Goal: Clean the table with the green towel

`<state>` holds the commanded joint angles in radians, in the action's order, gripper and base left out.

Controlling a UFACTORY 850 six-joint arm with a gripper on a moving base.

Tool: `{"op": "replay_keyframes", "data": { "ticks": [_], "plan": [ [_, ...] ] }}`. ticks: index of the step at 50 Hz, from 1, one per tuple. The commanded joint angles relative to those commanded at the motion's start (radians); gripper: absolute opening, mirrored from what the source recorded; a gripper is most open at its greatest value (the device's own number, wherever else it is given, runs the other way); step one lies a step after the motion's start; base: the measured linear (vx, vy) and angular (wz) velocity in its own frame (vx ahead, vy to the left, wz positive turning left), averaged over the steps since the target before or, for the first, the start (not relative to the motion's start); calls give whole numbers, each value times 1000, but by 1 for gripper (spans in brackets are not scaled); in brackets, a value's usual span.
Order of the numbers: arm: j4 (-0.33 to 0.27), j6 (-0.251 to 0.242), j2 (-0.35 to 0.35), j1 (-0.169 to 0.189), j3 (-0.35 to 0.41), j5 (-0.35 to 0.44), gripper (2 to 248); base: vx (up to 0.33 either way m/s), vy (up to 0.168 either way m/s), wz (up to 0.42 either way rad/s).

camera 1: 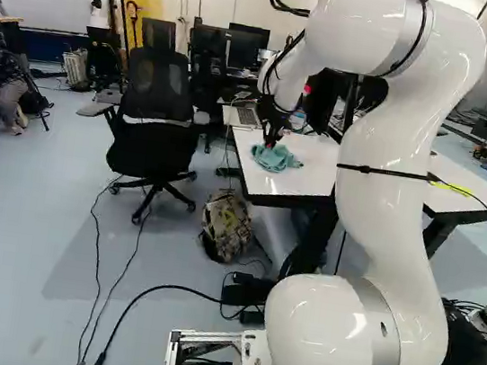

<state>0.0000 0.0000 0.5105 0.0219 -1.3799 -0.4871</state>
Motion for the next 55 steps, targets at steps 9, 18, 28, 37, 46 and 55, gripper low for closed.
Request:
{"op": "replay_keyframes", "data": {
  "ticks": [9,18,28,37,46,55],
  "plan": [
    [0,0,33,-18,-46,0,21,0,0,0],
    [0,0,66,-37,-91,0,21,0,0,0],
    [0,0,63,-44,-87,0,21,0,0,0],
    [0,0,32,-45,-44,0,21,0,0,0],
    [0,0,-4,-42,5,0,21,0,0,0],
    [0,0,-40,-33,55,0,21,0,0,0]
  ]
}}
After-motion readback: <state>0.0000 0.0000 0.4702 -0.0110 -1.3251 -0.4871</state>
